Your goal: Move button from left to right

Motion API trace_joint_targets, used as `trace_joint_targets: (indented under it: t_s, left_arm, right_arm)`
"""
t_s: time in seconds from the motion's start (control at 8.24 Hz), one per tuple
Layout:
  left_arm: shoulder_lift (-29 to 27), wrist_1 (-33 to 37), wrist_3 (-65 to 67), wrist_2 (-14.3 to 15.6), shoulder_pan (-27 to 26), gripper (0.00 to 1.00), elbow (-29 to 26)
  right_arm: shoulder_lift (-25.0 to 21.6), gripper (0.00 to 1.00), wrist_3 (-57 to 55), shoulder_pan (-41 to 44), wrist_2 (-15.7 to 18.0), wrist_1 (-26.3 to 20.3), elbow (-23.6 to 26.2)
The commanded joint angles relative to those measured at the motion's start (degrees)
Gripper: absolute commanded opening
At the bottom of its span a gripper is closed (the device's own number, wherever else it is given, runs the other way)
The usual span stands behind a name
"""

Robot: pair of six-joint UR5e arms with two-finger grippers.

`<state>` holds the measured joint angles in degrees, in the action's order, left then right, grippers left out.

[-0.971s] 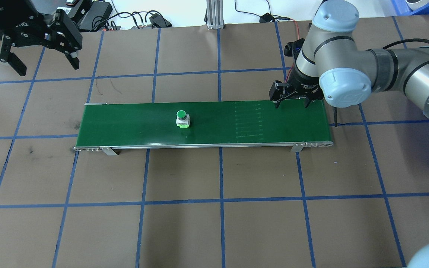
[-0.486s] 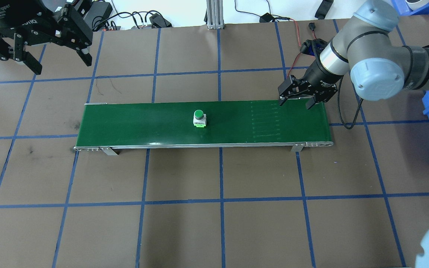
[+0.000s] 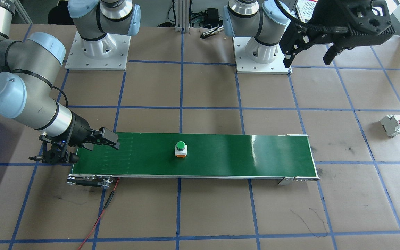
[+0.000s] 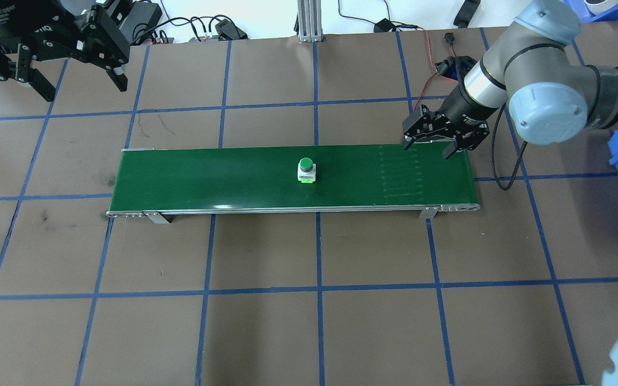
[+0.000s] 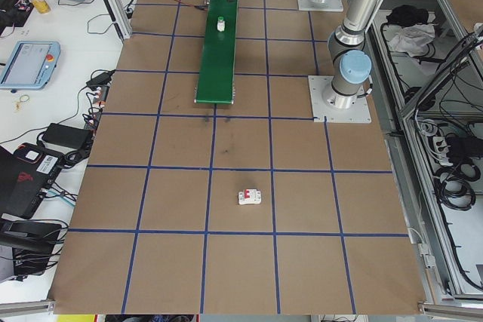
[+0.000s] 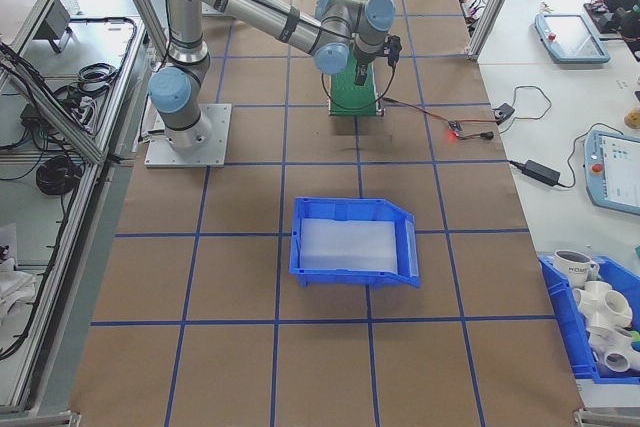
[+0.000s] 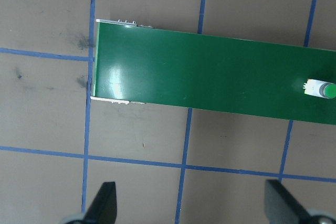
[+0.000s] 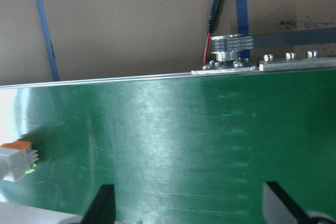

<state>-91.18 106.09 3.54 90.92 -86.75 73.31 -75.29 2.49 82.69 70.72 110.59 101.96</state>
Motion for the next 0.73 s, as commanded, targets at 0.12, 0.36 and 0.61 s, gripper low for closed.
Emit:
trace_joint_targets:
  t_s: [0.12,0.36,0.61]
  left_arm:
    - [-0.4,-0.27,-0.02,0.13,0.0,1.0,0.08]
    - [-0.31,-0.27,-0.02,0.22,0.0,1.0,0.08]
    - [-0.31,-0.27,-0.02,0.13,0.0,1.0,0.08]
  right_arm:
    - [-0.21,1.0,-4.05,3.6,0.03,2.25,-0.8]
    - [0.32,0.99,-8.8,6.94,0.65,4.54,-0.8]
    - [0.84,0.98,-13.35,8.88,1.96,4.89,-0.71]
